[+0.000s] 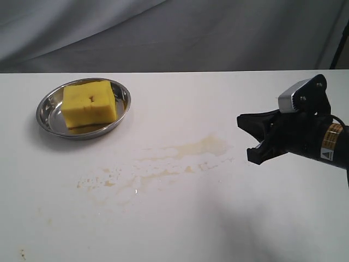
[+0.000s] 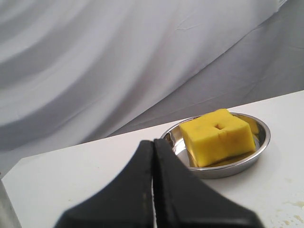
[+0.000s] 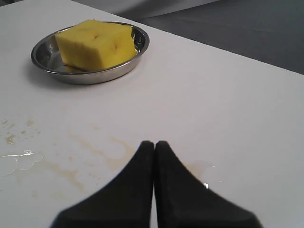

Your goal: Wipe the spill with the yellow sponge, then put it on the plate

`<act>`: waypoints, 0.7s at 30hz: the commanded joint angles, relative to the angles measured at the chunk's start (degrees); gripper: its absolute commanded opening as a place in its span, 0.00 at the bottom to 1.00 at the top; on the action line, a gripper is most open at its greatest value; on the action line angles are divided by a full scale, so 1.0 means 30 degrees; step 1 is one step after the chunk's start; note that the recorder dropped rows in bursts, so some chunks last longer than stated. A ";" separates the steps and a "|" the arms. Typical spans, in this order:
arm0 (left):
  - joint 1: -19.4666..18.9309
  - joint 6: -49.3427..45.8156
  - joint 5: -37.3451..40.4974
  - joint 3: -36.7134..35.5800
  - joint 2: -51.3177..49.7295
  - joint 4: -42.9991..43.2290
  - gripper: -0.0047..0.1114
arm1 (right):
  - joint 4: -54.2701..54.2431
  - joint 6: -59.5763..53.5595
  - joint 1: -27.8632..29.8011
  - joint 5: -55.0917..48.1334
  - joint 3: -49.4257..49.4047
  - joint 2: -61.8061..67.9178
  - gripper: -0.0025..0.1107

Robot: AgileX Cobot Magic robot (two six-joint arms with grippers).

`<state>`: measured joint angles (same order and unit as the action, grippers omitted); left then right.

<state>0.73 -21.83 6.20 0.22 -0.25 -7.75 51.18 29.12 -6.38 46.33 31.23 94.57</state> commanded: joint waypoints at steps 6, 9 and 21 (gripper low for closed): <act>0.0066 0.0096 -0.0140 -0.0074 0.0082 -0.0047 0.04 | 0.0095 0.0027 -0.0072 0.0297 -0.0039 -0.0102 0.02; 0.0066 0.0096 -0.0140 -0.0074 0.0082 -0.0047 0.04 | 0.0135 0.0027 -0.0072 0.0297 -0.0039 -0.0102 0.02; 0.0066 0.0096 -0.0140 -0.0074 0.0082 -0.0047 0.04 | -0.1265 0.4098 -0.0169 -0.5567 -0.0039 -0.5619 0.02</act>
<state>0.73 -21.83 6.20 0.22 -0.25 -7.75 48.94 37.67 -6.64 36.93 31.11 83.61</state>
